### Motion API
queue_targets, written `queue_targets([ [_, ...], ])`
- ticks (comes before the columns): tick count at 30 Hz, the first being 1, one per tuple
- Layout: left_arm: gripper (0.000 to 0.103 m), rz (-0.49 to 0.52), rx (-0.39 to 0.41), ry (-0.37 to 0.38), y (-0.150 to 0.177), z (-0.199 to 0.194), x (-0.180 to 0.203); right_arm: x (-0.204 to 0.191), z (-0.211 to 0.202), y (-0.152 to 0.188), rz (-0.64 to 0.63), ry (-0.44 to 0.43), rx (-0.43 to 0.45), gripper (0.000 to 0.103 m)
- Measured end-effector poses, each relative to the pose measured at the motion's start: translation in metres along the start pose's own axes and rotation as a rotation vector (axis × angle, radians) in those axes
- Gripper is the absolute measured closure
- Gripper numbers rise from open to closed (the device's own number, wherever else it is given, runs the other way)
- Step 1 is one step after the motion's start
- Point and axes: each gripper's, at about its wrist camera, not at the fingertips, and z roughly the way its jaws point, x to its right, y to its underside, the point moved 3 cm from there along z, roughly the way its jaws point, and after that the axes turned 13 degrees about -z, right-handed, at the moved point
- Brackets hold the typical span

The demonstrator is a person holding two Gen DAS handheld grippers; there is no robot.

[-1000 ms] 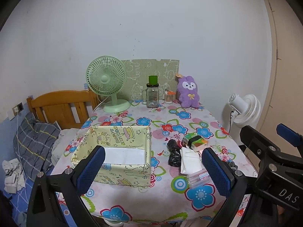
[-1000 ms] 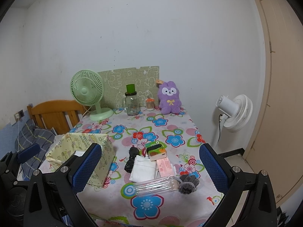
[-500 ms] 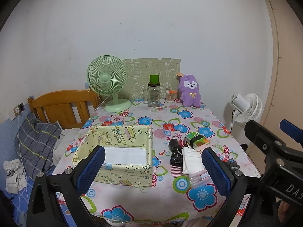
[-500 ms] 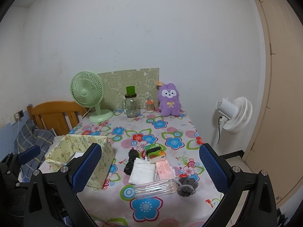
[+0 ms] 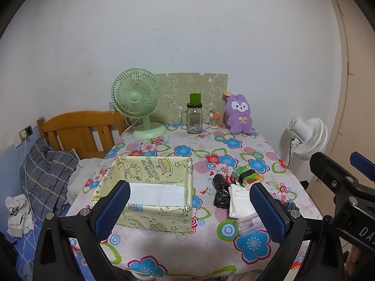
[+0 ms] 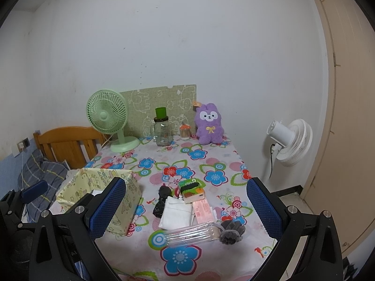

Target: Organize soft objects

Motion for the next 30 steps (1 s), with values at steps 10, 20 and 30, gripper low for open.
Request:
queue_targets([
  [10,0.000,0.010,0.015,-0.022,0.001,0.003,0.001,0.000,0.003,0.002,-0.002,-0.001,-0.002,0.000],
  [20,0.001,-0.026,-0.010,0.009,0.005,0.012,0.004,0.007,0.010,0.008,-0.006,-0.013,-0.012,0.000],
  [30,0.009,-0.005,-0.049,0.005,0.023,0.039,0.024,0.032,0.028,0.027,0.020,-0.001,-0.044,0.000],
])
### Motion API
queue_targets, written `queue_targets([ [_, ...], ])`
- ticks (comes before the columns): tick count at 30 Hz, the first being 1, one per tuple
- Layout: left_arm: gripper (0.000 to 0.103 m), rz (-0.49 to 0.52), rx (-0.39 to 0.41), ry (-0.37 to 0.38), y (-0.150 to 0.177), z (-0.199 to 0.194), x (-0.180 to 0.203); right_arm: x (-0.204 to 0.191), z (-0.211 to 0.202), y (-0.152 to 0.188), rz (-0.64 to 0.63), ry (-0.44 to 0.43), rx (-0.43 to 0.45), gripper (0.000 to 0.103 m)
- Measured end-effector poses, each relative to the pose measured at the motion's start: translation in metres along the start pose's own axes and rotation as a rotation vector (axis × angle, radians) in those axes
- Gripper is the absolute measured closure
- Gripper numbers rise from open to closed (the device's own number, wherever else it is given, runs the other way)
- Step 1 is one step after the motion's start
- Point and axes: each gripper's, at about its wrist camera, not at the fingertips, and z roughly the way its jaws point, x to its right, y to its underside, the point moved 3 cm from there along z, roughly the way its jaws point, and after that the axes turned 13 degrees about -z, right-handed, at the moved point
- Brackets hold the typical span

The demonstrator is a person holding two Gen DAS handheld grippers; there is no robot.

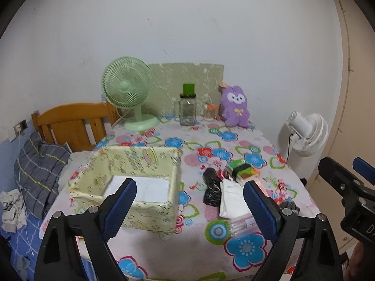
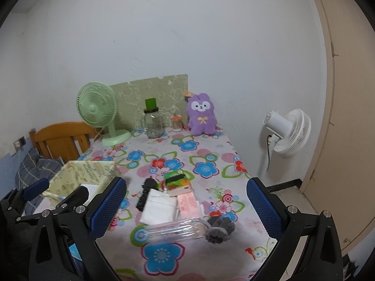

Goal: Organize soft objects
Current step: 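Move both tools down toward the straw bag and grey pouch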

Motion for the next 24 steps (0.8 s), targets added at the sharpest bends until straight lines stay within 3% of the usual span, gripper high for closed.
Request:
queue_targets([
  [16,0.010,0.107,-0.112,0.032,0.043,0.048,0.042,0.023,0.043,0.037,0.004,-0.003,-0.091,0.000],
  [20,0.010,0.140,-0.133,0.042,0.053,0.058,0.053,0.028,0.056,0.048,0.013,-0.004,-0.121,0.005],
  [24,0.015,0.160,-0.172,0.059,0.063,0.068,0.061,0.035,0.068,0.059,0.036,-0.010,-0.154,0.005],
])
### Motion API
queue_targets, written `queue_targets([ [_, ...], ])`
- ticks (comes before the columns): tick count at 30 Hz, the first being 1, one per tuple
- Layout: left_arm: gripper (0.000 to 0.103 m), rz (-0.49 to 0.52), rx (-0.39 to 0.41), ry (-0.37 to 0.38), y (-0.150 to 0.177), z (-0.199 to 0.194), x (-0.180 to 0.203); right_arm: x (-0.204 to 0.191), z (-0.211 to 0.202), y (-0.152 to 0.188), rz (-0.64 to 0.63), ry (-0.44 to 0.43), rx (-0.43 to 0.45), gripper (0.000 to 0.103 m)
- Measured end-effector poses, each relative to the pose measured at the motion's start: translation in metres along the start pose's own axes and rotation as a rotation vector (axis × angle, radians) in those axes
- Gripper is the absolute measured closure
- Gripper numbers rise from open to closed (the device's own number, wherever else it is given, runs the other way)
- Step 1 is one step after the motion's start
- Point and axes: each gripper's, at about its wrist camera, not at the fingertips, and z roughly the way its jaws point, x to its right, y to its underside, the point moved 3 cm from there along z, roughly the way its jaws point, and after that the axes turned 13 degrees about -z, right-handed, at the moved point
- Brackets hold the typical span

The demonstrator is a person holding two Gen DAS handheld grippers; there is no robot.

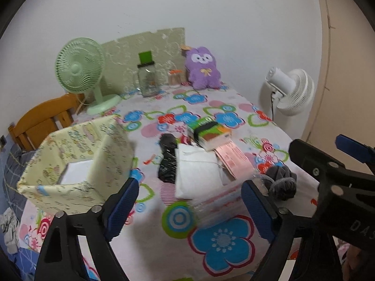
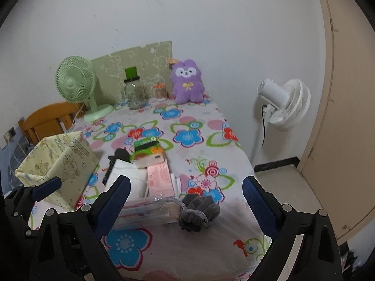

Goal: Organize soft objects
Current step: 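Move both tools down toward the straw bag and grey pouch, then grasp the clear straw bag with the left tool while the right tool grasps the grey drawstring pouch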

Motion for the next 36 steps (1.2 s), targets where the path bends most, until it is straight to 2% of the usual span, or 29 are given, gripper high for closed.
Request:
queue_targets([
  [5,0.017,0.027,-0.036,0.002,0.008,0.015,0.010,0.005,0.015,0.011,0.007,-0.014,-0.036,0.009],
  [9,0.022,0.046,-0.058,0.018,0.013,0.025,0.019,0.007,0.029,0.018,0.009,-0.020,-0.067,0.009],
  [16,0.025,0.099,-0.069,0.032,0.020,0.035,0.032,0.013,0.047,0.028,0.019,-0.033,-0.116,0.013],
  [23,0.037,0.178,-0.107,0.039,0.025,0.048,0.042,0.014,0.067,0.038,0.031,-0.061,-0.167,0.017],
  [28,0.046,0.192,-0.144,0.052,0.029,0.055,0.044,0.012,0.082,0.043,0.032,-0.077,-0.207,0.021],
  [30,0.054,0.197,-0.155,0.057,0.029,0.056,0.045,0.012,0.087,0.045,0.041,-0.087,-0.219,0.023],
  [33,0.060,0.201,-0.172,0.066,0.030,0.057,0.046,0.013,0.093,0.048,0.062,-0.103,-0.236,0.024],
  [36,0.063,0.196,-0.182,0.075,0.031,0.058,0.045,0.012,0.096,0.051,0.075,-0.113,-0.242,0.026],
])
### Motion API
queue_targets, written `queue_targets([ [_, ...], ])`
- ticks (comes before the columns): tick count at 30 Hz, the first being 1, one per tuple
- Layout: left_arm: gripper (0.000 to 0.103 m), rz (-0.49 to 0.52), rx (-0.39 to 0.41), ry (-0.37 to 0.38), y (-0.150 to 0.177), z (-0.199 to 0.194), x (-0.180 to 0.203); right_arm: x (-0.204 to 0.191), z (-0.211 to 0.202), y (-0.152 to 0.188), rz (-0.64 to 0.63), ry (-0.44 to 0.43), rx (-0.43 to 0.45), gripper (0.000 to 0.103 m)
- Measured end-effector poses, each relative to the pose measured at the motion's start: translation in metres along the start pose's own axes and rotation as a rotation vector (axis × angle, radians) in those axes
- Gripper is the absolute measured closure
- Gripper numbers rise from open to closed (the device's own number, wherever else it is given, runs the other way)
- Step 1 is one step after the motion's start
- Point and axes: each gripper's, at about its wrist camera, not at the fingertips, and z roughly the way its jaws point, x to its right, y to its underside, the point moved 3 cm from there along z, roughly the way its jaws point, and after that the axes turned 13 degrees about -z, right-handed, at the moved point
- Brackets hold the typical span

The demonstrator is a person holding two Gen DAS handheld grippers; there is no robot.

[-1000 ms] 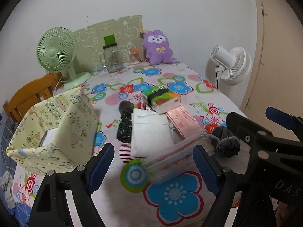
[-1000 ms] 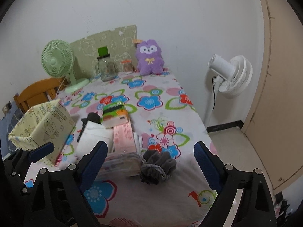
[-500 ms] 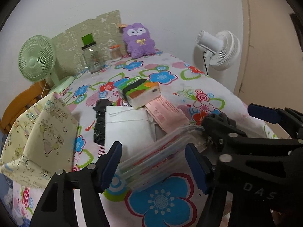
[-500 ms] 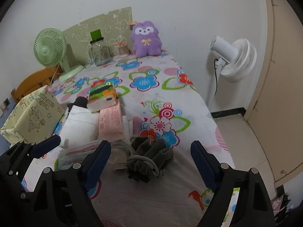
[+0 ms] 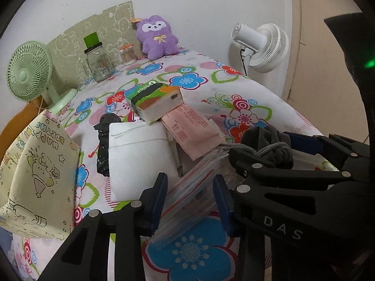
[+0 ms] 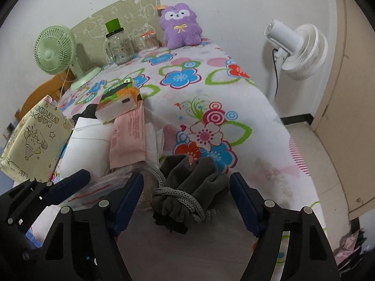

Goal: Organize soft objects
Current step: 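Grasp the clear straw bag with the left tool while the right tool grasps the grey drawstring pouch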

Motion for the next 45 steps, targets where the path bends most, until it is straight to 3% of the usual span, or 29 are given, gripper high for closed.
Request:
queue_targets([
  [8,0.075,-0.009,-0.029,0.025,0.001,-0.001,0.000,-0.009,-0.001,0.000,0.003,-0.041,-0.001,0.043],
  [15,0.093,-0.039,-0.033,0.031,0.000,-0.006,-0.006,-0.009,-0.010,0.000,0.004,-0.015,0.006,0.047],
  [45,0.094,-0.125,0.088,0.053,-0.020,-0.069,-0.035,-0.050,-0.077,-0.036,-0.068,0.020,0.134,0.047],
])
